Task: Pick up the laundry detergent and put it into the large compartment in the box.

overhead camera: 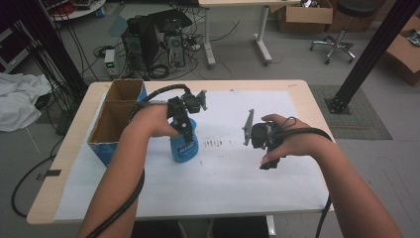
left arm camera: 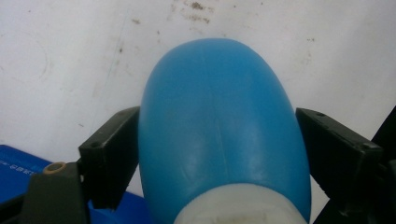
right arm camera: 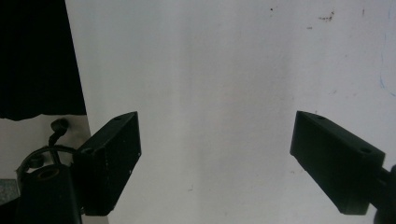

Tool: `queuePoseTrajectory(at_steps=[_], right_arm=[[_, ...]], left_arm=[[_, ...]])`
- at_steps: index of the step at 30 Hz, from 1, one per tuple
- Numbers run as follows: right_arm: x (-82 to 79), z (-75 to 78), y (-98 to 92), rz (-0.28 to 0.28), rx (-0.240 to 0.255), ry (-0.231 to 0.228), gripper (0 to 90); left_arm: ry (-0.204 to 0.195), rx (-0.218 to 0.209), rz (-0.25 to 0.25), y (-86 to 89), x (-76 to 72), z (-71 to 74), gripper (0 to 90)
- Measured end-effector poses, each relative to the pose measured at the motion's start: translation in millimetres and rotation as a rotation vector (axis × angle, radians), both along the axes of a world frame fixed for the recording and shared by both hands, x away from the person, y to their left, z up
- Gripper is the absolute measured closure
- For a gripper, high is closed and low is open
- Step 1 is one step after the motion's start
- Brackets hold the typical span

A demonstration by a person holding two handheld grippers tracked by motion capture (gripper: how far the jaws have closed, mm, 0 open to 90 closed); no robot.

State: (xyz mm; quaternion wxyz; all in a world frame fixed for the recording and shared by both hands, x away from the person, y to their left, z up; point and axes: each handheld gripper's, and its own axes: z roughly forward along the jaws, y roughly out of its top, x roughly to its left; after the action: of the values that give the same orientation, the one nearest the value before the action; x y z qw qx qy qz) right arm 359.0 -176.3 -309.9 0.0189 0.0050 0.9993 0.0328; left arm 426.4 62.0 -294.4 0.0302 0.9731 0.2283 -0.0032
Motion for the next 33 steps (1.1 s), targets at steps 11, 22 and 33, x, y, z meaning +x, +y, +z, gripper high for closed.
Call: queuePoseTrajectory(at_steps=[11,22,33], right_arm=[[-0.1,0.3,0.0,-0.001,0.002,-0.003,16.6],[0.8,-1.3,0.7,-0.001,0.001,-0.002,16.6],[1.1,-1.3,0.1,-0.004,0.005,-0.004,16.6]], left_arm=[[-0.023,0.013,0.015,2.9,-1.7,1.9,27.2],[-0.011,0.018,0.033,-0.4,-2.4,1.3,31.3],[-0.02,0.029,0.052,-1.2,-2.5,0.8,36.2]])
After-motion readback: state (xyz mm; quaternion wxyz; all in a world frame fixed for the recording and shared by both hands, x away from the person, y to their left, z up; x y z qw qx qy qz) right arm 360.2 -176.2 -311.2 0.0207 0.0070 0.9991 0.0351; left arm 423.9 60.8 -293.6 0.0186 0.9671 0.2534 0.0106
